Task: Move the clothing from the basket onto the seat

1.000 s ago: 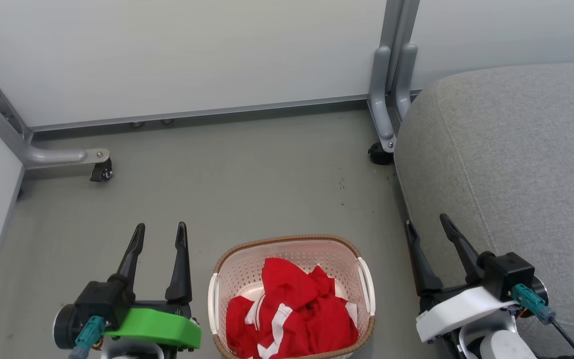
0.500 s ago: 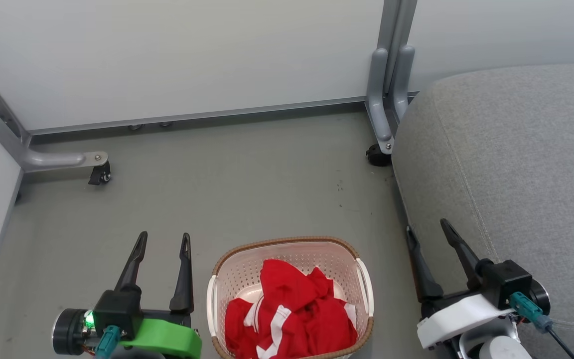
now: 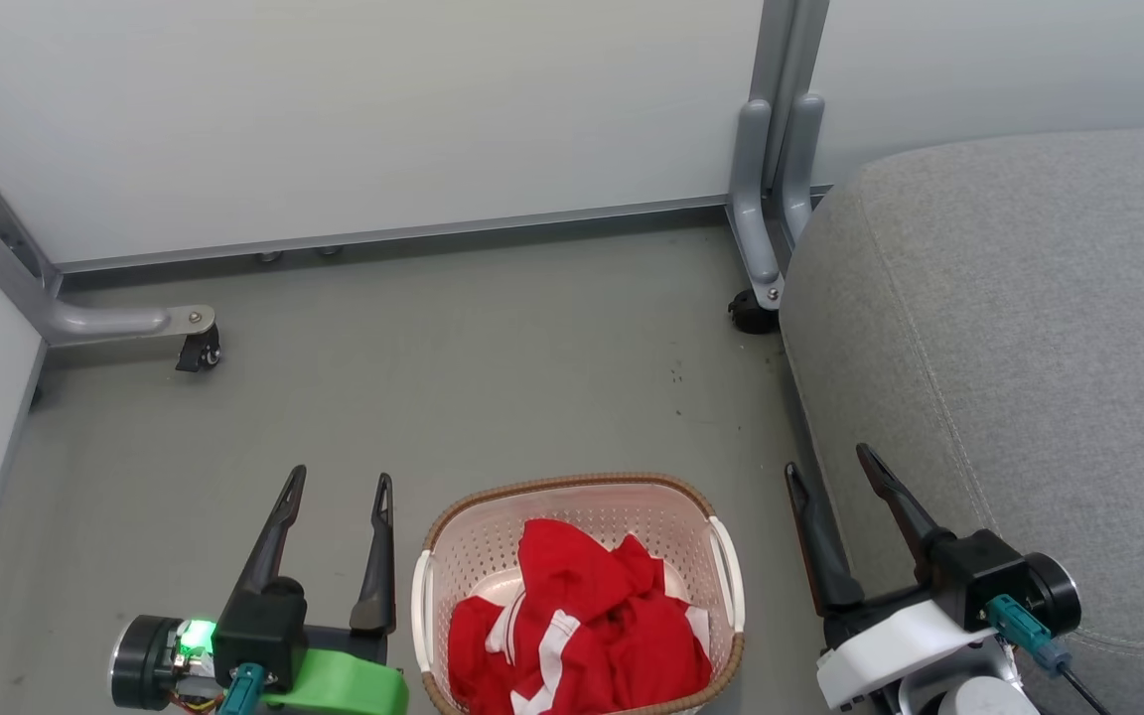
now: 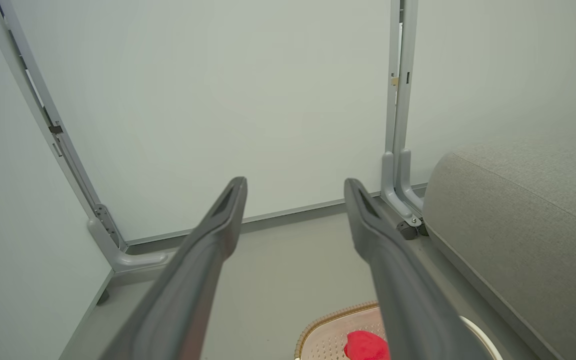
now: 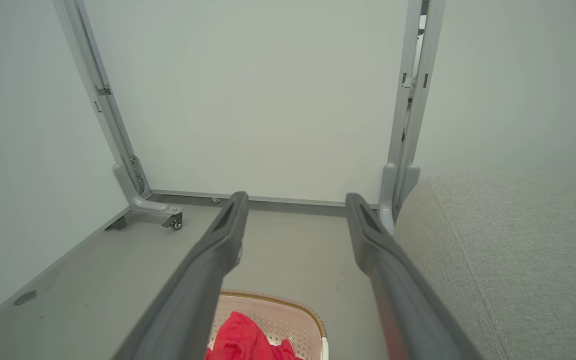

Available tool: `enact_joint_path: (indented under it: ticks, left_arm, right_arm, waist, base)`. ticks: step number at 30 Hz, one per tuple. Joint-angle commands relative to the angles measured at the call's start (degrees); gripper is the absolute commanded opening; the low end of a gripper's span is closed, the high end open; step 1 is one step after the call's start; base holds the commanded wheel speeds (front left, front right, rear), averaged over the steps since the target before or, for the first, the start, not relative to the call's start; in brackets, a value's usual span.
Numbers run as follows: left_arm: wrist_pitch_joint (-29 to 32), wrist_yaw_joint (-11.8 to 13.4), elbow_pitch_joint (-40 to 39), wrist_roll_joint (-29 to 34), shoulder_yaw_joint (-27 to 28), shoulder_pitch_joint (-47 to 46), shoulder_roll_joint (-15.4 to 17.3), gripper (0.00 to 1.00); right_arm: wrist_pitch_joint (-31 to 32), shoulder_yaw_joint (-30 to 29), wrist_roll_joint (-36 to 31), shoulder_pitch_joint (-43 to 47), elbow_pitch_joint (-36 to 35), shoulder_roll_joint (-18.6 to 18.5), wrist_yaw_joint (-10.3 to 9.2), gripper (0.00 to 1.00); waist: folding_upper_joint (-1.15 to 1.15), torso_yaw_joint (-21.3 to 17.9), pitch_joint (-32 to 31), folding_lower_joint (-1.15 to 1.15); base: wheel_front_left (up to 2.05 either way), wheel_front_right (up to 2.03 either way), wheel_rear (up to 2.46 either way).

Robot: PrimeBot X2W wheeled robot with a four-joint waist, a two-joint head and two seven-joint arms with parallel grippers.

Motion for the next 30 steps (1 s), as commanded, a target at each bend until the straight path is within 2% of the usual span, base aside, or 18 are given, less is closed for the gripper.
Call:
enact_joint_path:
  ticks: [1,19,30]
  left_arm:
    - [-0.2,-0.2,0.1,0.6,0.1,0.6,-0.1,1.00]
    - [-0.2,-0.6,1.0,1.0,0.8,1.1,-0.4,1.00]
    - [-0.2,-1.1,2.4,0.6,0.2,1.5,-0.5,1.00]
  right_arm:
    - [-0.3,-0.1,0.3,0.1,0.1,-0.2,0.00,1.00]
    - [-0.3,1.3,0.2,0.0,0.7,-0.2,0.00,1.00]
    - [-0.3,0.0,-0.1,0.2,2.1,-0.2,0.00,1.00]
  waist:
    - [0.00,0.0,0.0,0.00]
    - [0.00,-0.7,-0.6,0.00]
    - [0.00,-2.0,0.2,0.00]
  base:
    - [0.00,0.00,0.00]
    - [0.00,0.00,0.00]
    - [0.00,0.00,0.00]
